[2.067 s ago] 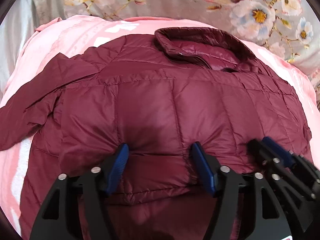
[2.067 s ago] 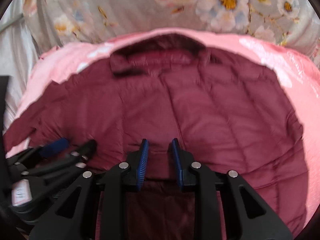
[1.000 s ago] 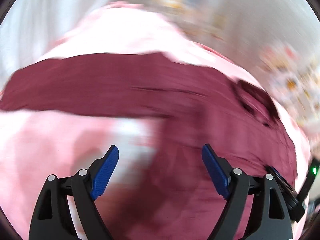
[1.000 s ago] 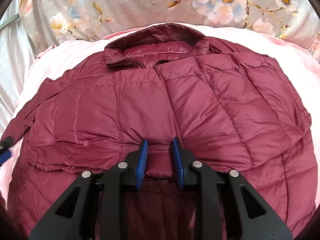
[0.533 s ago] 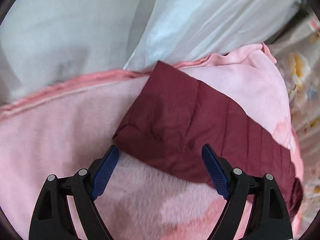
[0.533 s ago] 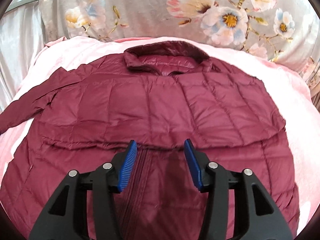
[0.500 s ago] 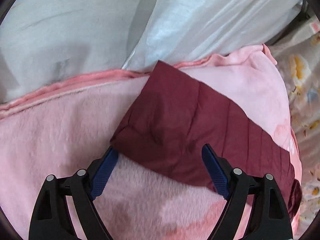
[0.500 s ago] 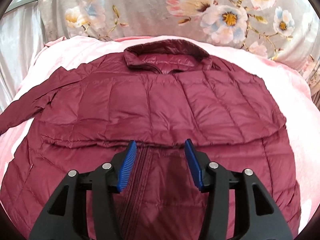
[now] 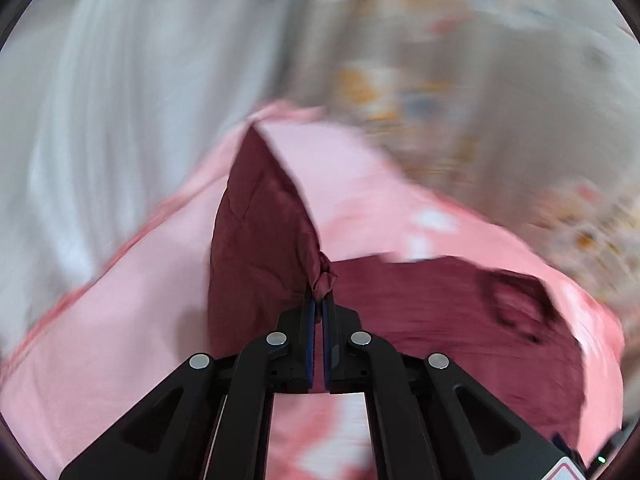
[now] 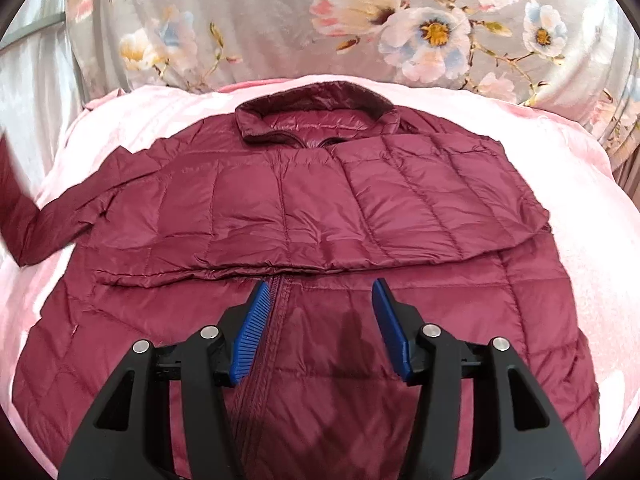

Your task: Fold large clothes

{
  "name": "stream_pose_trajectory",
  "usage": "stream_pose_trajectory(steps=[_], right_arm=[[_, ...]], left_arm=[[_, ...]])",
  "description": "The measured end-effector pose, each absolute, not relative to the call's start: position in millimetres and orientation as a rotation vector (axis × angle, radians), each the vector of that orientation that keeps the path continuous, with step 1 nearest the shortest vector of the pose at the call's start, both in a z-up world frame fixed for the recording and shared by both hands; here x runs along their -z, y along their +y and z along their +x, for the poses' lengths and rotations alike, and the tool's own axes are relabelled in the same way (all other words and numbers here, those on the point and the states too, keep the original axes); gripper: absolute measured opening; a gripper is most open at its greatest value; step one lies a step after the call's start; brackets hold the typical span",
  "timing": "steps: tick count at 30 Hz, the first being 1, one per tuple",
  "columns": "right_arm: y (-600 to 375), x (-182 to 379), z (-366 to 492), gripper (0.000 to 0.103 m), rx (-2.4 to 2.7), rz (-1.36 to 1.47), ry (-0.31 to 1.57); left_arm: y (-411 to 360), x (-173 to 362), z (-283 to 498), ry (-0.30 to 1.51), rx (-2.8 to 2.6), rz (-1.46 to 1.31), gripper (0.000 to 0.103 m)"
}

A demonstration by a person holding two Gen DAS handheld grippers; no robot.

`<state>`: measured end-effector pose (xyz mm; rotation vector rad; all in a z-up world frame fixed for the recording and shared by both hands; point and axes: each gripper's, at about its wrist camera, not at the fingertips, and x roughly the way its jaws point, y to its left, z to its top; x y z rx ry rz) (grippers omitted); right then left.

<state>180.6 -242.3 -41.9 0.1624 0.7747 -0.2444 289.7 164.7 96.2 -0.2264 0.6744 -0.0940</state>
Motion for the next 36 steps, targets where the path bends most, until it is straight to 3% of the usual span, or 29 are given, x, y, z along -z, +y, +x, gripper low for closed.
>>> stream_pose_trajectory(steps=[5, 8, 10, 14, 15, 20, 26, 33, 34, 35, 36], right_arm=[[-260, 34, 160, 0.057, 0.25, 0.189, 0.749], [-276, 34, 147, 0.059, 0.263, 0.213, 0.744], [-291, 35, 136, 0.062, 0.279, 0.237, 0.739], [-318, 40, 121, 0.067, 0.302, 0.287, 0.746], [-325, 41, 118, 0.067, 0.303, 0.306, 0.747], [-353, 40, 120, 0.067, 0.267, 0.422, 0.74], [-345, 25, 161, 0.068, 0.162, 0.458, 0.734], [-301, 47, 233, 0.07, 0.028, 0.471, 0.873], [-297, 54, 243, 0.068, 0.002, 0.487, 0.902], [-293, 59, 250, 0.049, -0.015, 0.49, 0.922], [-290, 61, 257, 0.016, -0.027, 0.481, 0.943]], left_arm=[[30, -135, 263, 0.627, 0.368, -0.121, 0.0], [-39, -131, 250, 0.654, 0.479, -0.086, 0.002], [-81, -114, 249, 0.718, 0.532, -0.065, 0.008], [-137, -62, 245, 0.841, 0.593, -0.037, 0.057], [-142, -52, 244, 0.85, 0.59, -0.032, 0.061], [-111, -29, 243, 0.878, 0.593, -0.099, 0.072], [-17, -30, 266, 0.889, 0.479, -0.265, 0.074], [77, 2, 287, 0.945, 0.318, -0.406, 0.074], [83, 7, 288, 0.957, 0.313, -0.421, 0.074], [91, 13, 289, 0.975, 0.311, -0.448, 0.074], [98, 18, 290, 0.989, 0.313, -0.475, 0.074]])
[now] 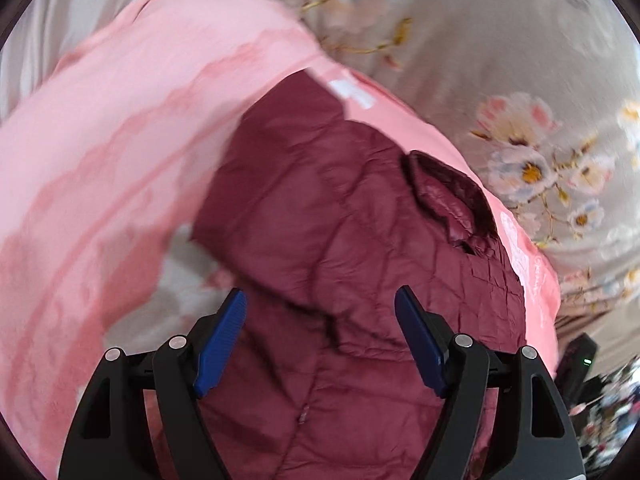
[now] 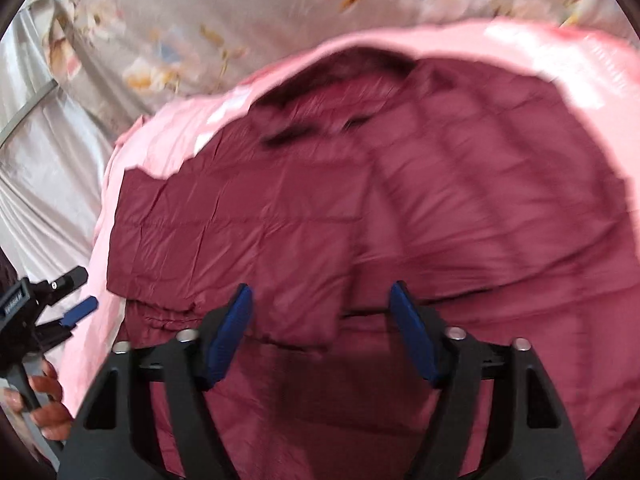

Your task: Fold large clothes

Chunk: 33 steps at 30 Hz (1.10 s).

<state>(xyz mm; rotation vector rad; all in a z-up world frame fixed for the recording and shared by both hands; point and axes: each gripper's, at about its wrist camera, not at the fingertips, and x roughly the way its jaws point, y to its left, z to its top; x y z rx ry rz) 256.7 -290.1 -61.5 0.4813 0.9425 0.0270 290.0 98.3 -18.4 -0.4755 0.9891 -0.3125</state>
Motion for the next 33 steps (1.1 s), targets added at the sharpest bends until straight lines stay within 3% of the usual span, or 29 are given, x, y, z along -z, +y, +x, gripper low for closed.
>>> stream_pose_trajectory(steps=[1, 8, 21, 22, 23, 24, 27, 33], right_arm=[[-290, 61, 258, 0.005, -0.027, 0.477, 0.945], [-374, -37, 212, 0.002, 0.223, 0.438, 0.631], [-410, -12, 201, 0.002, 0.246, 0.443, 0.702], [-409, -8, 198, 0.002, 0.239, 0.444, 0.707], [-409, -5, 202, 0.002, 0.231, 0.444, 0.713], [-407, 1, 202, 0.002, 0.223, 0.438, 0.724], [-399, 18, 203, 0.002, 0.236, 0.396, 0.766], [-392, 60, 202, 0.002, 0.294, 0.326, 0.86]], left_arm=[[102, 21, 291, 0.995, 0.315, -0.493, 0.074], [122, 15, 297, 0.971, 0.344, -0.576, 0.074], [65, 39, 356, 1.006, 0.294, -0.592, 0.074], [64, 44, 362, 1.022, 0.269, -0.574, 0.07], [62, 52, 370, 1.051, 0.236, -0.548, 0.058], [62, 58, 374, 1.071, 0.209, -0.526, 0.039], [61, 67, 377, 1.081, 0.142, -0.434, 0.003], [57, 73, 369, 1.044, 0.13, -0.294, 0.0]])
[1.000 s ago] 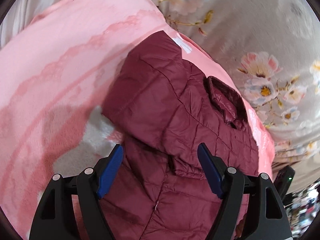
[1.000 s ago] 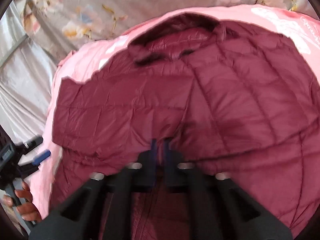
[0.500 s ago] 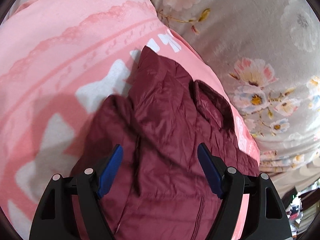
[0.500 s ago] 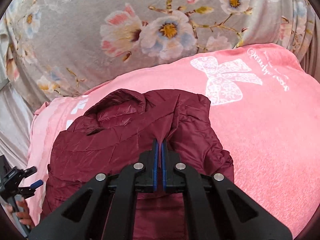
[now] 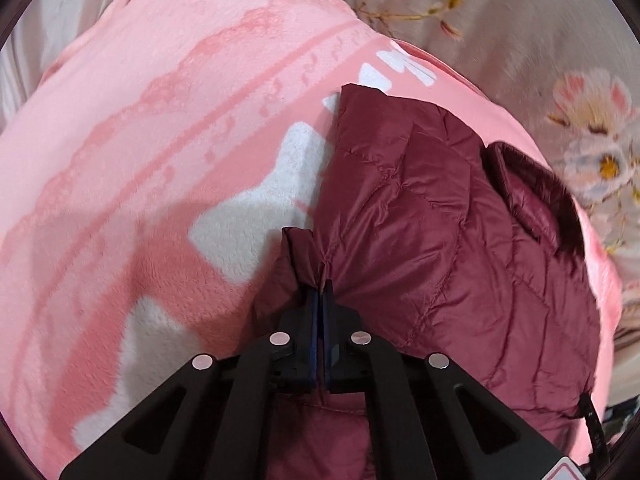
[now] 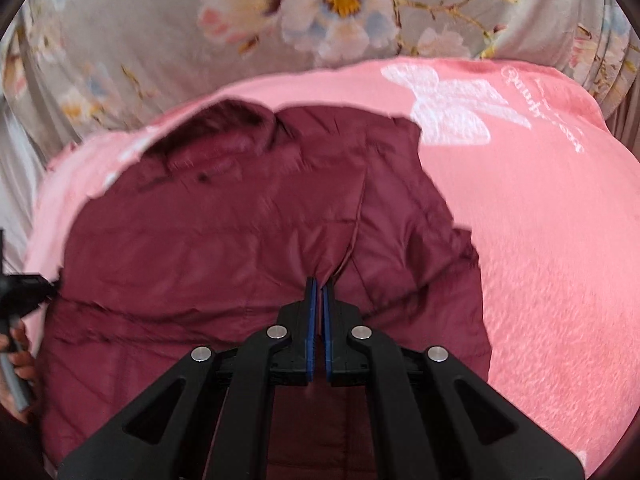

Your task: Fold large clothes

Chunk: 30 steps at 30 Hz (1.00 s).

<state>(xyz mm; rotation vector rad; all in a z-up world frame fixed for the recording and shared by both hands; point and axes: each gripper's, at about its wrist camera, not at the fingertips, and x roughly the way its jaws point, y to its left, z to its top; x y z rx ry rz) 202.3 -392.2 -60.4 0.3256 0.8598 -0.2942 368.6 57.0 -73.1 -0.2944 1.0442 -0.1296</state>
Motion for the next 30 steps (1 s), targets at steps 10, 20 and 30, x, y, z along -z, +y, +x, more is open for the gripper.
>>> stream_pose_trajectory(steps=[10, 20, 30], right_arm=[[-395, 42, 189, 0.006, 0.319, 0.311, 0.853], [-340, -4, 233, 0.015, 0.176, 0.283, 0.757], [-298, 75, 256, 0.014, 0.145, 0.274, 0.882]], left_arm=[[50, 50, 347, 0.973, 0.088, -0.177, 0.006], [-41, -23, 338, 0.847, 0.288, -0.009, 0.027], [-99, 55, 340, 0.912, 0.272, 0.115, 0.03]])
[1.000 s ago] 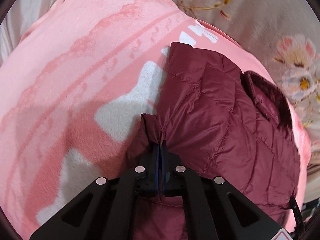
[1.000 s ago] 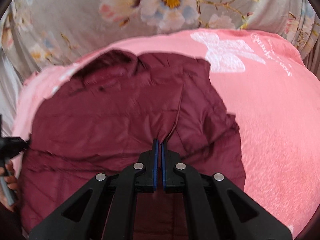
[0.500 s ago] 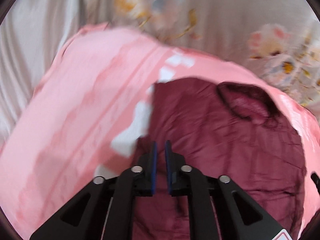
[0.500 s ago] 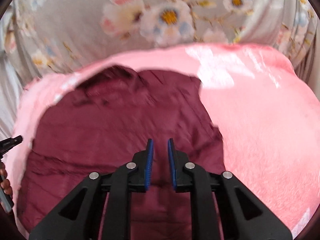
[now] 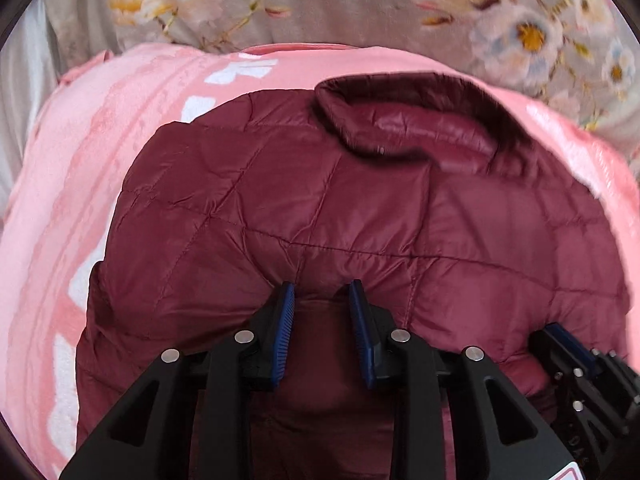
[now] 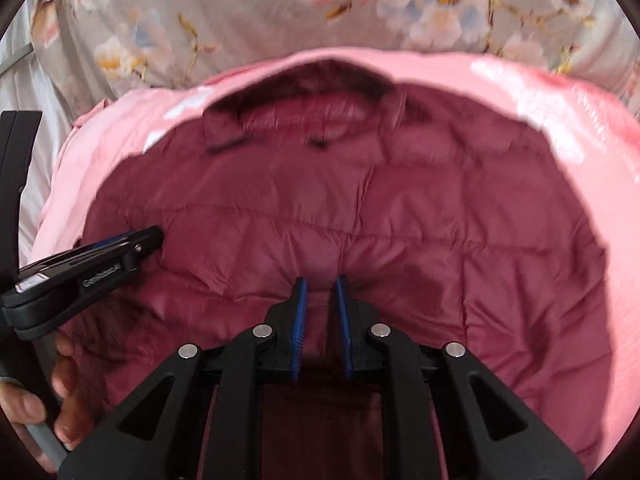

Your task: Fold large clothes

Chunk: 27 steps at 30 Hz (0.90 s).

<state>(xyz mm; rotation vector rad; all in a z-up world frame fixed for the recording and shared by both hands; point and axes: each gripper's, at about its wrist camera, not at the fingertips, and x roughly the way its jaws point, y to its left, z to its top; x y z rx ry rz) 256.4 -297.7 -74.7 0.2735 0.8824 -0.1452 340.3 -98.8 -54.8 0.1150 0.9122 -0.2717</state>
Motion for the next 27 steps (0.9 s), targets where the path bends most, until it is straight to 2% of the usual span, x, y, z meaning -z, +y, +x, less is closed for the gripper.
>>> stream_pose_trajectory(steps=[5, 27], right_arm=[[-300, 82, 253, 0.014, 0.148, 0.295, 0.857], [-295, 84, 253, 0.014, 0.161, 0.252, 0.849]], left_arm=[[-97, 67, 324, 0.833, 0.251, 0.151, 0.031], [-102, 71, 322, 0.809, 0.232, 0.186, 0.032]])
